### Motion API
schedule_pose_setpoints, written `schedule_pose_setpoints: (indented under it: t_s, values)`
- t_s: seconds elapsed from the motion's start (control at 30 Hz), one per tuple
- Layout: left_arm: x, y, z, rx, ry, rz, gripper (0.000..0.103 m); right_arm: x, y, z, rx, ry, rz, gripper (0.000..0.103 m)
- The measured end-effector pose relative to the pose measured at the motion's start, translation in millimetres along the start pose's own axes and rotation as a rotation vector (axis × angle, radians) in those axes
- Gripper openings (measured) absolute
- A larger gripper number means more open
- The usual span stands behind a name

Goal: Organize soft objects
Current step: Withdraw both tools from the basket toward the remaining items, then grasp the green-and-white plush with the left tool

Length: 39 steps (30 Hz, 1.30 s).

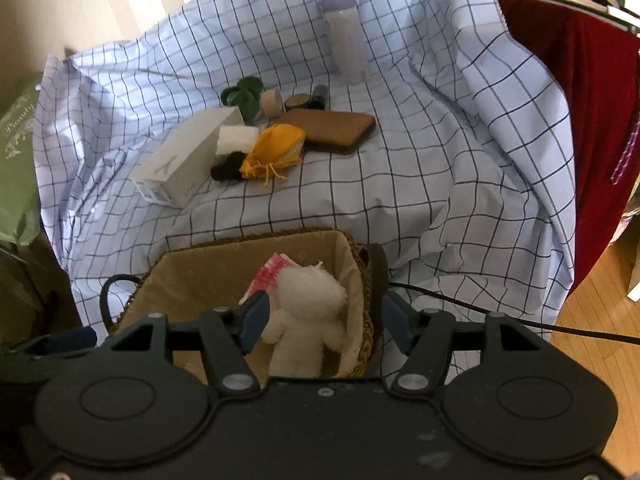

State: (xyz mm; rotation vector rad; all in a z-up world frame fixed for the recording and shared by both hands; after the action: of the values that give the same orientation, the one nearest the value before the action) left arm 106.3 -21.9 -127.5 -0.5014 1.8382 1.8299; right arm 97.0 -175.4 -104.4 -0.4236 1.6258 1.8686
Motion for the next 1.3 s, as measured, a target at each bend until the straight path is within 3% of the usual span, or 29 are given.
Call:
schedule_pose_setpoints:
  t_s: [0.27, 0.43, 0.8, 1.03, 1.3]
  values:
    - [2.7, -11.7, -10.5, 0.056, -0.073, 0.102, 0.078, -6.3, -26.7, -1.2, -0.002, 0.018, 0.106, 0.071]
    - [-15.3, -17.2, -10.9, 0.096, -0.106, 0.134, 0.078, -25.5, -42.0, -1.9, -0.003, 0.03, 0.136, 0.073]
    - [-110.9, -42.6, -9.2, 0.066, -0.19, 0.007, 0.079, -117.7, -71.4, -1.8, 0.003, 0.055, 0.04, 0.076]
    - [-165.3, -74.8, -8.0, 0.056, -0.163, -0.014, 0.079, -171.2, -97.5, -1.2, 0.011, 0.073, -0.019, 0.078]
    - [-226.2, -108.9, -10.3, 0.026, -0.169, -0.039, 0.079, -208.9, -128.4, -3.6, 0.031, 0.083, -0.035, 0.079]
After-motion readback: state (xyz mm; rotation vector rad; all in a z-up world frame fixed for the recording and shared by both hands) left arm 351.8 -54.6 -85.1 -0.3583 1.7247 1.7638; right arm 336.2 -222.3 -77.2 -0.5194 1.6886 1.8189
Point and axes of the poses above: each gripper's, at about its wrist camera, not at the fingertips, and y roughly against the way its jaws point, z to its left, x to its underside, the point moved 10 cm from there along -y, roughly the way its jaws point, and after that the axes turned 2 degrees about y, right-handed, at the moved point
